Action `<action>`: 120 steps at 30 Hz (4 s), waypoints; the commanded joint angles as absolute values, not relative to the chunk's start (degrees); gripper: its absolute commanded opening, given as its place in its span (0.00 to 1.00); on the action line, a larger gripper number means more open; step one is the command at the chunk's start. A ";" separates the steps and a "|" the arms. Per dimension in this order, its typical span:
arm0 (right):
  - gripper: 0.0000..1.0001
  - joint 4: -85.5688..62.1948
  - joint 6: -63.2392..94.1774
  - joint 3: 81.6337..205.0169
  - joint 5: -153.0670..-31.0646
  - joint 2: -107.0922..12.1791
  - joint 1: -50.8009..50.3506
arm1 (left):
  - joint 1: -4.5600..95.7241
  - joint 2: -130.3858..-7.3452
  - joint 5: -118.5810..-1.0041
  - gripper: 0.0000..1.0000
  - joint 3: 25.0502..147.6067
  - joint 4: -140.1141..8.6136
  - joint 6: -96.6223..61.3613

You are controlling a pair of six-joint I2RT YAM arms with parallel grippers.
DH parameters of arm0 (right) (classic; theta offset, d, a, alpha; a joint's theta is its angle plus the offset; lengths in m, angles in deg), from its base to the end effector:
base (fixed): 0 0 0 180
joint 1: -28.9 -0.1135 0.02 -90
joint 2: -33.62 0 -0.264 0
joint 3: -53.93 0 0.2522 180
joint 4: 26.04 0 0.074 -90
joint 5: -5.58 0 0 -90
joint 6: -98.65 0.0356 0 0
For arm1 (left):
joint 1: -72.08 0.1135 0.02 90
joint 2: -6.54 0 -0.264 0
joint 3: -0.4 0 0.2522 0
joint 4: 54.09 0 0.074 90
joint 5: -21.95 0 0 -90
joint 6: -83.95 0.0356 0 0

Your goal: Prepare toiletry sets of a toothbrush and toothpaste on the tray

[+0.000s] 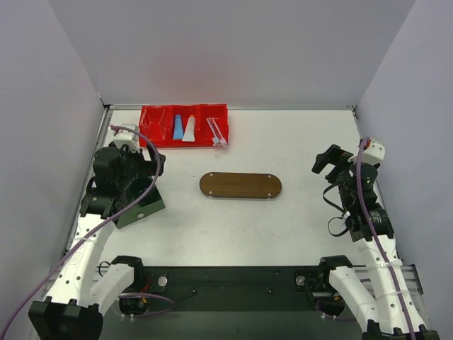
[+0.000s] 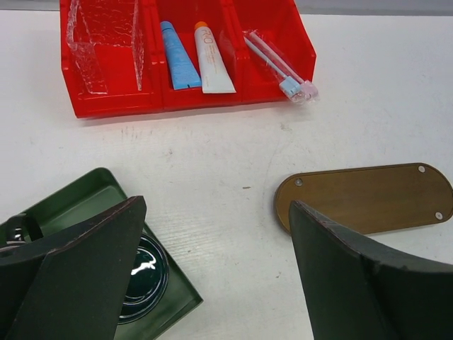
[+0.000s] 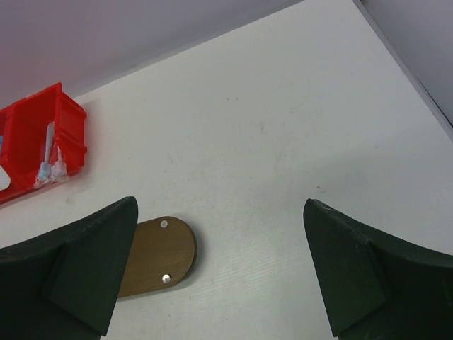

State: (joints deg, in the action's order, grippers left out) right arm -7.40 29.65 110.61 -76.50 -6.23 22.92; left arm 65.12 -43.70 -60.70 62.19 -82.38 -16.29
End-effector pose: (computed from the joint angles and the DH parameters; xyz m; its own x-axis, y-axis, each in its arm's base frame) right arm 0.1675 0.0126 0.3522 -0.0172 0.3551 -0.9347 0.0428 0.9342 0.3541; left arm 0.2009 -0.0291 0.3355 -0.3243 -0.1380 -0.9358 0.1871 0.9604 -0.2065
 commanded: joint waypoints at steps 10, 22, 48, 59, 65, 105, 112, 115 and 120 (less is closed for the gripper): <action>0.83 2.22 24.13 118.49 -85.74 -8.82 22.31 | 68.81 -52.44 -73.24 0.75 66.64 -94.84 -24.38; 0.76 4.50 21.84 119.99 -86.71 -13.48 18.27 | 70.67 -49.79 -87.48 0.68 57.50 -100.82 -39.71; 0.69 5.38 21.05 120.25 -86.89 -13.75 17.12 | 80.34 -61.57 -72.10 0.42 56.52 -95.10 -35.94; 0.67 5.47 20.96 120.25 -87.15 -13.75 16.77 | 80.34 -64.56 -71.13 0.30 57.40 -95.01 -34.62; 0.66 5.56 20.78 120.16 -87.33 -13.49 16.51 | 80.34 -67.90 -70.16 0.12 58.63 -95.54 -33.65; 0.63 7.32 20.70 122.44 -87.76 -14.01 15.63 | 62.16 -47.60 -81.68 0.00 73.56 -104.77 -10.98; 0.61 7.49 21.31 123.32 -86.89 -15.24 13.96 | 47.84 -54.79 -77.12 0.00 83.67 -103.63 -0.19; 0.61 7.67 21.40 123.94 -87.15 -15.86 11.95 | 40.72 -60.86 -68.25 0.00 88.06 -103.10 5.79; 0.60 7.58 21.31 124.38 -92.24 -15.86 10.62 | 38.77 -68.68 -49.90 0.00 92.90 -102.83 9.15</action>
State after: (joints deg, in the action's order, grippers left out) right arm 7.86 20.95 121.82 -88.22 -15.98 11.51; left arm 39.02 -65.27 -65.51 87.65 -106.14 3.58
